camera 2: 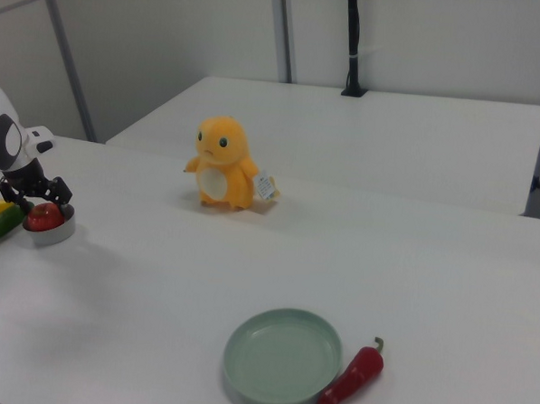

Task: Red apple placed in the center of the desktop
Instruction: 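Lower the gripper around the red apple and close it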

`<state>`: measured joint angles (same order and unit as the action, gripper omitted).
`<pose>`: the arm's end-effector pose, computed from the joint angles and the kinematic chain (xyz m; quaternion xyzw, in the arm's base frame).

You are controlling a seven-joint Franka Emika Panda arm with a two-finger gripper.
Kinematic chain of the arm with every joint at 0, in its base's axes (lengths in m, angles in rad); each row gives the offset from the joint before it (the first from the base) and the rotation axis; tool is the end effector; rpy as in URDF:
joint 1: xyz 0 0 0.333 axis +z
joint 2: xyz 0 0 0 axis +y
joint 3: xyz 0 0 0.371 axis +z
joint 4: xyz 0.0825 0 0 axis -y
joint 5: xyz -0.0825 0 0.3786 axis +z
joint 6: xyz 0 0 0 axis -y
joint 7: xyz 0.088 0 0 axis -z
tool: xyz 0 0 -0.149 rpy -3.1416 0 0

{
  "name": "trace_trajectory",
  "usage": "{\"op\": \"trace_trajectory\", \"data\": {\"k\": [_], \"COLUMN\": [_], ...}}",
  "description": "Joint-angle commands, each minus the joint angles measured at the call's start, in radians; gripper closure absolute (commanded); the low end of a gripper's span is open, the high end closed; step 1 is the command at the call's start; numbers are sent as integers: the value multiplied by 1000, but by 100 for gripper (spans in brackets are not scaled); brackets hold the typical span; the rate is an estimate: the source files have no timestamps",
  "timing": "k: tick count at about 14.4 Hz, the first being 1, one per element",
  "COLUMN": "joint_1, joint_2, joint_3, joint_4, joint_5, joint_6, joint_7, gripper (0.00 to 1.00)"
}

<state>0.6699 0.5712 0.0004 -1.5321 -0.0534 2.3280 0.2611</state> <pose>0.5949 0.4683 0.3538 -0.9694 -0.2175 -0.1097 0.0314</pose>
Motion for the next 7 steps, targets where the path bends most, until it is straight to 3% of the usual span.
{"op": "trace_trajectory", "data": {"k": [1,2,3,4,7], "joint_1": [5,2,0,-3,-3], "joint_2": [15,15,13,13,13], "joint_3": [1,3,3,4,4], "joint_4": [7,4,-2,-2,-2], "joint_5": [-52,-72,-74,-72,-72], "joint_6": [13,14,14,20,27], "joint_7": [6,4,0,-2,-2], "gripper": [16,33,59,74,75]}}
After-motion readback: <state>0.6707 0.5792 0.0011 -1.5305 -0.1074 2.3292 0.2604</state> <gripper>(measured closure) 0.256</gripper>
